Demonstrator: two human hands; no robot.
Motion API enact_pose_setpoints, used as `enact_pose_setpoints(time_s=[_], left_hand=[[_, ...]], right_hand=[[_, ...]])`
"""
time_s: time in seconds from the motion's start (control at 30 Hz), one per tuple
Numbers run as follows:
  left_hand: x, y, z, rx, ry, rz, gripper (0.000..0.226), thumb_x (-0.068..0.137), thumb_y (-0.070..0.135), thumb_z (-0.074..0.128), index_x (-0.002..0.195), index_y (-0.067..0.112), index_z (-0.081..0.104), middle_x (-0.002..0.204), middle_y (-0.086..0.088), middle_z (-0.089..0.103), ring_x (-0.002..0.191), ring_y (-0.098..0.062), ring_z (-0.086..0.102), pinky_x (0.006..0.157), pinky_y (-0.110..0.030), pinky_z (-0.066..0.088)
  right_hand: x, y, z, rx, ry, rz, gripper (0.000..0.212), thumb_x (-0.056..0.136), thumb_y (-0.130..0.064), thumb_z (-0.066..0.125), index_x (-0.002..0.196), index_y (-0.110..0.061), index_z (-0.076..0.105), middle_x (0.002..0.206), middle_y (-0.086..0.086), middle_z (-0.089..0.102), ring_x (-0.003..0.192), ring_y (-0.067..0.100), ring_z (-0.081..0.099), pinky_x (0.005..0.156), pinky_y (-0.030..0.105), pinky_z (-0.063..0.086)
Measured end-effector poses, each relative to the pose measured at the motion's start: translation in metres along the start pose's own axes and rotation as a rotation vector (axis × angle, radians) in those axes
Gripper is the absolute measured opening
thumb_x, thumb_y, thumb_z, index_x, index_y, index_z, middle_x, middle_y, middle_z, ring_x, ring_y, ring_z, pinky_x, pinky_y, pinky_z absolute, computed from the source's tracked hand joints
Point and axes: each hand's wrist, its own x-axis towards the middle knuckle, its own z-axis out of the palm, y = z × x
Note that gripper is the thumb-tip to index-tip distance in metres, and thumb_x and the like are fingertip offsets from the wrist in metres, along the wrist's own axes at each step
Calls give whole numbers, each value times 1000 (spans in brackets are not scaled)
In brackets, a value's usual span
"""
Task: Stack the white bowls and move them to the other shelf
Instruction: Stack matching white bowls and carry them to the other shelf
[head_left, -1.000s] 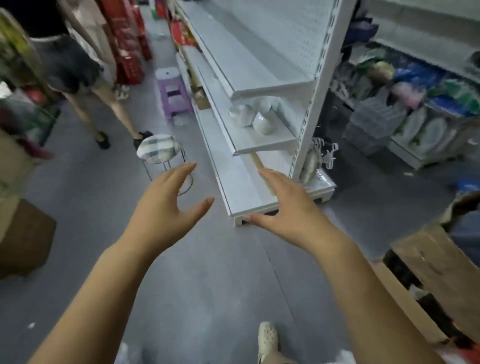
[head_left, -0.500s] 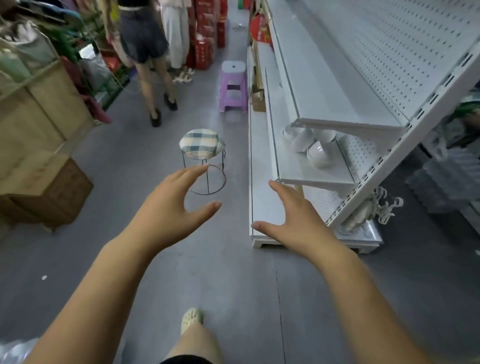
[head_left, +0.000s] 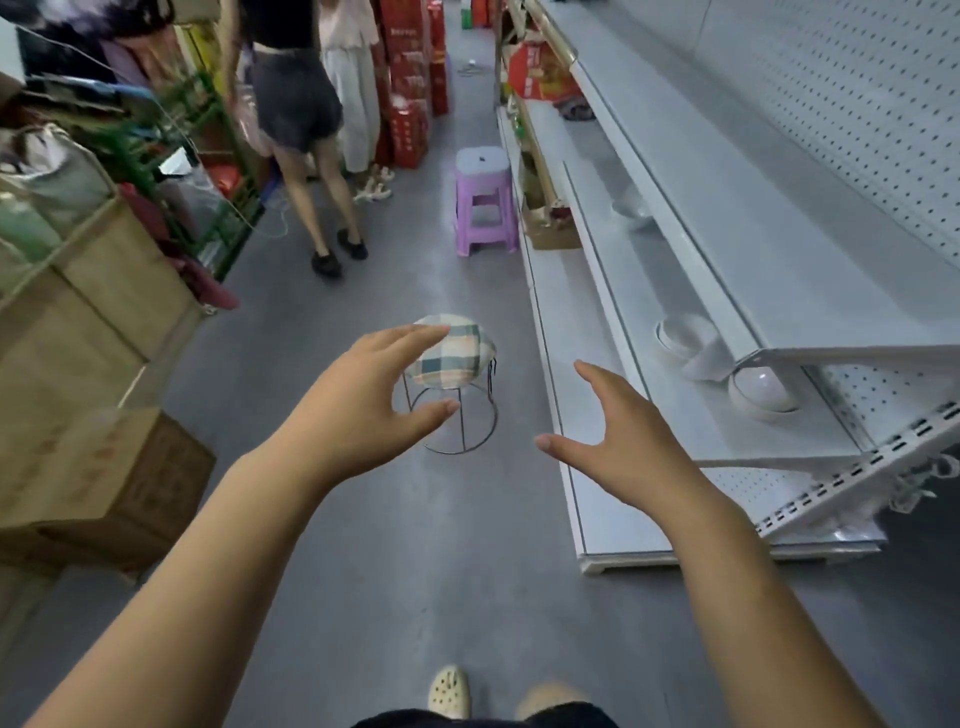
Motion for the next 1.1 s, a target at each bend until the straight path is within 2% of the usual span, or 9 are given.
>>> enact_pose_setpoints(time_s=[0.07,0.17,0.27,0.4,0.6,0.8,1.0,1.1], left_hand=[[30,-19,-2,18,-43,23,74,89,52,70,154,37,39,156,16,43,145,-10,37,116,-31,34],[71,-40,7,-7,-74,45,72,89,50,72,152,38,41,155,17,44,144,-8,37,111,-23,29],[116,-57,22,-31,-100,58,70,88,49,72,151,37,44,153,16,45,144,-7,37,111,-22,28],[188,-74,42,-46,-146,76,70,88,52,70,151,40,43,153,17,45,143,-6,38,115,-26,32],[311,-78,60,-25,-221,124,73,88,54,69,153,41,38,156,17,42,144,-8,37,115,-25,30],[403,-77,98,-48,-286,186,72,89,52,70,153,37,40,158,14,41,146,-8,35,111,-18,22],[499,-79,146,5,-424,261,74,90,57,66,154,34,39,160,8,41,146,-15,37,118,-30,28],[549,-76,171,35,-490,357,75,91,58,65,156,32,38,161,6,40,147,-16,36,119,-30,26]], right_hand=[[23,0,3,5,2,31,94,86,-55,74,161,-31,23,166,-15,23,152,7,24,113,20,20],[54,7,0,14,2,82,91,87,-54,74,160,-34,24,165,-18,23,151,5,26,112,20,22],[94,17,-8,7,31,123,90,87,-52,75,160,-34,24,165,-18,24,151,5,24,112,18,20],[158,38,-19,6,48,141,92,86,-58,73,159,-36,22,165,-17,23,152,5,23,120,28,25],[247,67,-40,19,7,173,96,84,-63,71,160,-37,18,167,-19,18,153,4,20,123,31,24],[299,101,-54,-44,-35,221,93,88,-61,68,161,-35,16,169,-17,13,154,5,16,123,29,22],[328,136,-50,17,8,347,90,92,-58,66,162,-36,13,169,-19,9,155,3,13,123,27,20],[348,154,-48,47,57,426,90,92,-58,65,162,-37,12,169,-18,7,155,5,15,123,29,23]])
